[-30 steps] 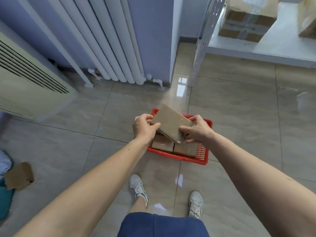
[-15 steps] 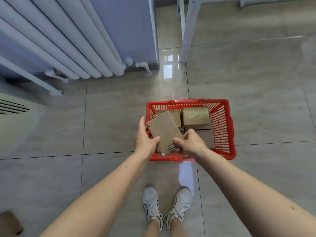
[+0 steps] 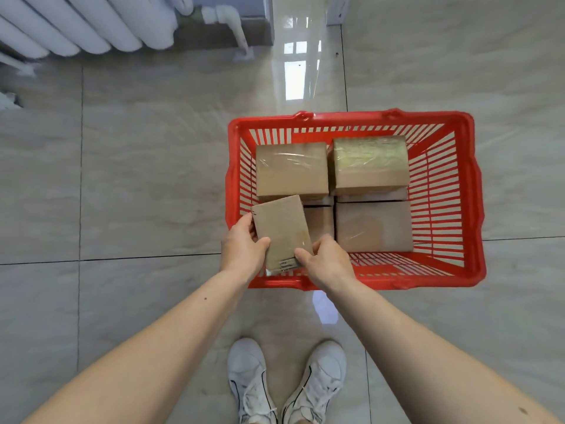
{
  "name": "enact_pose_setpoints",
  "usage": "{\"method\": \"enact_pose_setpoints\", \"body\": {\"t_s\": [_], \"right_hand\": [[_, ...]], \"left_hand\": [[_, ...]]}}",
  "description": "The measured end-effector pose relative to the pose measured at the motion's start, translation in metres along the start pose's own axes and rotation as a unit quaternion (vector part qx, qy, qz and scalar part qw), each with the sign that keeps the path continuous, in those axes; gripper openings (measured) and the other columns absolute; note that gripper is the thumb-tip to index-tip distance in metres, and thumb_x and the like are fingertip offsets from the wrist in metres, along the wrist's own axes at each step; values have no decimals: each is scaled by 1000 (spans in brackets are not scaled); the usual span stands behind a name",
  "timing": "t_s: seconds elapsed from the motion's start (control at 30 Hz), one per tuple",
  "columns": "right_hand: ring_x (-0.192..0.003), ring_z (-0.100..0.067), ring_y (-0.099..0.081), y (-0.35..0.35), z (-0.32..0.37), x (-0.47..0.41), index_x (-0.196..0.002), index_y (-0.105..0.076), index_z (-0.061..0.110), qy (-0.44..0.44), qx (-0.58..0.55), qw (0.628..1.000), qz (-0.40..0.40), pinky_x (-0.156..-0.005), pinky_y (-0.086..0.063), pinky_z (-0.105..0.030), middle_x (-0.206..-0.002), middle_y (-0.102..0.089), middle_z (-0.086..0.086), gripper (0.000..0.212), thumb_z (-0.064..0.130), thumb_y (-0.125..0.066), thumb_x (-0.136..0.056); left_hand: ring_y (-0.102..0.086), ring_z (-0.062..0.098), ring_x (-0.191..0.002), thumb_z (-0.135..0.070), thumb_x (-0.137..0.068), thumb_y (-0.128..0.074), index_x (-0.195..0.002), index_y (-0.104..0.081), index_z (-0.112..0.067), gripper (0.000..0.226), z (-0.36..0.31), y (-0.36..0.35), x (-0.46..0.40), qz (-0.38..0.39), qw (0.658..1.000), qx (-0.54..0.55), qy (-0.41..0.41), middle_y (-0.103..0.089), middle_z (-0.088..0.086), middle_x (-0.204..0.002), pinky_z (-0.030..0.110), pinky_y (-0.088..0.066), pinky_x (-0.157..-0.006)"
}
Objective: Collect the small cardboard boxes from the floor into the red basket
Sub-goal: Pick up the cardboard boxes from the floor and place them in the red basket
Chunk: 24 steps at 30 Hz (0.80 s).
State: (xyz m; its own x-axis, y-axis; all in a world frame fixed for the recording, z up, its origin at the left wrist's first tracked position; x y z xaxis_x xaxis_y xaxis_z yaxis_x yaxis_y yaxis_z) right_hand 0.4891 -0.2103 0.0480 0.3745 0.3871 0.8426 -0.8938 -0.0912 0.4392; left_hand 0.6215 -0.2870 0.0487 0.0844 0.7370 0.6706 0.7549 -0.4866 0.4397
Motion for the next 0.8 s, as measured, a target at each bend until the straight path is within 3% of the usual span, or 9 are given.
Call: {"method": "enact_pose_setpoints", "body": {"t_s": [0.13,0.23,0.4,0.53,0.8], "right_hand": [[-119,-34,-57,-14,0,-25,-111,-54,16,-17,70,997,-9,-93,-37,-42,-121,-65,-9,40,50,-58,-90],[-117,-34,-58,-23,-3,-36,-112,-53,16,-19,71,997,-8,-96,-40,-44,-120,-66,-10,41,51,-58,-91],[-119,-36,-57,-32,-3,-41,-117,-51,13,-8,57,998,6,-100,-45,-47,-124,-64,-13,41,46,-57,-93],[-122,-35,-55,-32,1,-40,-121,-57,16,11,86,996,33,-102,-44,-45,-128,-64,-12,41,46,-56,-93],[-129,-29,-53,15,-3,7,-135,-53,15,49,52,996,45,-104,-42,-36,-137,-59,-9,48,40,-58,-94]], "left_hand": [[-65,21,-111,-4,-77,-60,-125,-58,-29,54,17,-13,-25,-4,997,-70,-13,-70,-1,-119,41,-54,-97],[-65,25,-110,-11,-78,-56,-127,-57,-29,52,20,-18,-33,-10,996,-93,-12,-70,2,-120,42,-54,-95],[-55,30,-124,-12,-93,-51,-140,-44,-20,49,19,-18,-31,-2,990,-143,-3,-60,7,-135,40,-44,-104],[-52,34,-127,-19,-95,-47,-146,-34,-20,52,19,-16,-33,25,990,-139,5,-53,11,-142,49,-44,-105],[-52,29,-129,-28,-88,-46,-144,-36,-20,58,3,-3,-6,38,996,-80,29,-52,7,-144,52,-43,-107]]}}
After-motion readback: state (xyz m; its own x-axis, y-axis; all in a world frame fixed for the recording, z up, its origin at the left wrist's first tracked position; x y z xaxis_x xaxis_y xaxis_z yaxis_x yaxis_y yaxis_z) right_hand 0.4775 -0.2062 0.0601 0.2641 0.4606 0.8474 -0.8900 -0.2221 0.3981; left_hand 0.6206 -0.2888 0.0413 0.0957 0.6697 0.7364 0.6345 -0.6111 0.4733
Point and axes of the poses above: each hand's wrist, its own x-axis away from the middle knuckle, its own y-axis out of the back of the hand, z = x × y, the point moved 1 cm from there along -x, towards the middle knuckle
